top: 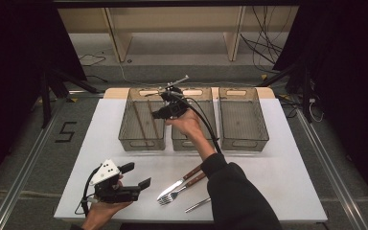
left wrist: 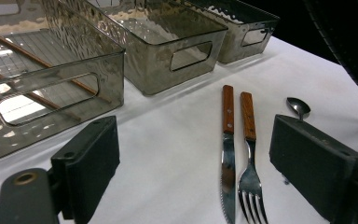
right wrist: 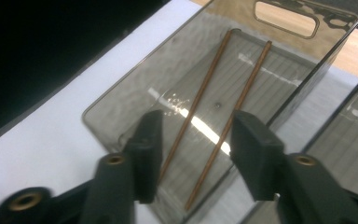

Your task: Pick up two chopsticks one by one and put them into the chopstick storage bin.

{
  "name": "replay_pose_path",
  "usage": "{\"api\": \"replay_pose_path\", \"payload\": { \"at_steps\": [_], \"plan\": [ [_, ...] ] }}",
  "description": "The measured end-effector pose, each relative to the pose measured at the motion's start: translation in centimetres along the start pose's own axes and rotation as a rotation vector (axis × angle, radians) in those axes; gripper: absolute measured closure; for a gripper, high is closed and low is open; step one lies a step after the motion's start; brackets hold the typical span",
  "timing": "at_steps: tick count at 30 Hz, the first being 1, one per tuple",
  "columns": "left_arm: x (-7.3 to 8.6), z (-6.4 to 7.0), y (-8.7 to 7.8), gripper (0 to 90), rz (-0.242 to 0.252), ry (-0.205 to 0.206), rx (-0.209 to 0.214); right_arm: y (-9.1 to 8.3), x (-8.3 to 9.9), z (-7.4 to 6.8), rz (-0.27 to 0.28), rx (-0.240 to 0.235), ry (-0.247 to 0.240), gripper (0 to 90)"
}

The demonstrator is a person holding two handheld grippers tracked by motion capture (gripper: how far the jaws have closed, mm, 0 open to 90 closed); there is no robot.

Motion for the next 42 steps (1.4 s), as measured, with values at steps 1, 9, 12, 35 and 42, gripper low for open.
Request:
{"api": "replay_pose_path", "payload": {
  "at_steps": [1,9,12,35,42],
  "plan": [
    [0.0,0.0,0.0,15.6,-0.001,-0.002,0.0,-0.5,0.2,0.0,0.002,-0.001,-0.009,49.6],
    [0.1,0.0,0.1,15.6,-0.003,-0.004,-0.002,-4.4,2.7,-0.5,0.026,-0.046,-0.109,40.0],
    [0.1,0.0,0.1,15.6,-0.004,-0.004,-0.002,-5.7,4.0,-0.8,0.027,-0.056,-0.14,38.4],
    [0.1,-0.1,0.2,15.5,0.0,-0.012,-0.003,-10.5,11.8,0.4,0.011,-0.059,-0.203,32.2],
    [0.2,-0.1,0.2,15.5,-0.002,-0.012,-0.005,-10.7,13.9,0.3,0.003,-0.054,-0.217,32.3]
  ]
}}
Point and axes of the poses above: each handheld gripper's, and its own axes: y roughly forward along the jaws, x roughly out of its underside, z roughly to its right, the point moved 9 cm from there along y, roughly forward along the jaws, and after that the axes turned 6 degrees about x, right-handed, at the moved point
